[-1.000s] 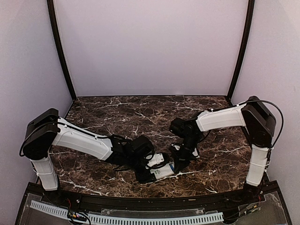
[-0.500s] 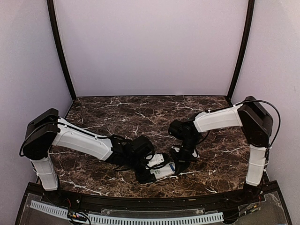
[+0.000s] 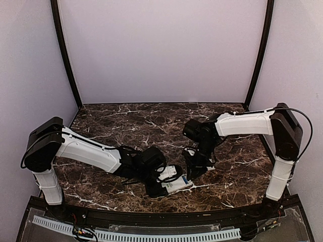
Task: Load the batteries into the remote control
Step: Press the battery in the battery compartment.
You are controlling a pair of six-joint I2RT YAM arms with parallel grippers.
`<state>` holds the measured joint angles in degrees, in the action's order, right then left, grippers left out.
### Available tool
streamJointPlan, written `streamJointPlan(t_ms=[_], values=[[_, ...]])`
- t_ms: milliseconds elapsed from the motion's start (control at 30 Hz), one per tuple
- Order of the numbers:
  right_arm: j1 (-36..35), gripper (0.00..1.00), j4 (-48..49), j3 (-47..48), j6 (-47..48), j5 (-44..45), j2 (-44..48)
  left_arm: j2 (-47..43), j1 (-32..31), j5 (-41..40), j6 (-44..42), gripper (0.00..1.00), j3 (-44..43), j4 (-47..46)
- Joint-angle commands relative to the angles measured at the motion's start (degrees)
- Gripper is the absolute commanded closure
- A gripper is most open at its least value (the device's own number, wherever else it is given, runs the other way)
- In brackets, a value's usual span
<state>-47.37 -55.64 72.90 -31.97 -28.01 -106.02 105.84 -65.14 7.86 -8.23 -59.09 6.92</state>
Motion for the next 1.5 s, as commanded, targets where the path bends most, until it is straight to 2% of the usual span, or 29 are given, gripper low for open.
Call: streamJointPlan(t_ms=[0,233,467,833,1000,1300,1467], values=[[-0.08,0.84,2.65,1.77,0.38,1.81,-0.44,1.03,-0.07,-0.62,-0.03,0.33,1.95,5.12],[-0.09,0.84,6.03,-0.17,0.01,1.78,-1.82,1.03,-0.07,-0.64,0.24,0.33,2.09,5.41],[-0.18,0.92,7.81,-2.42,-0.77,0.7,-2.41,1.25,-0.07,-0.59,0.15,0.33,1.9,5.27],[-0.52,0.95,9.73,-3.8,-1.17,-0.23,-3.88,1.6,-0.07,-0.53,0.21,0.33,1.88,5.46],[-0.53,1.0,10.45,-4.15,-1.34,0.42,-5.14,1.62,-0.07,-0.63,0.1,0.33,1.85,5.45],[-0.79,1.0,11.26,-4.79,-1.56,1.09,-5.72,1.72,-0.07,-0.48,-0.15,0.33,1.71,5.52],[-0.59,0.99,7.02,-0.57,0.9,2.04,-3.59,1.46,-0.07,-0.62,-0.65,0.33,1.37,5.96]])
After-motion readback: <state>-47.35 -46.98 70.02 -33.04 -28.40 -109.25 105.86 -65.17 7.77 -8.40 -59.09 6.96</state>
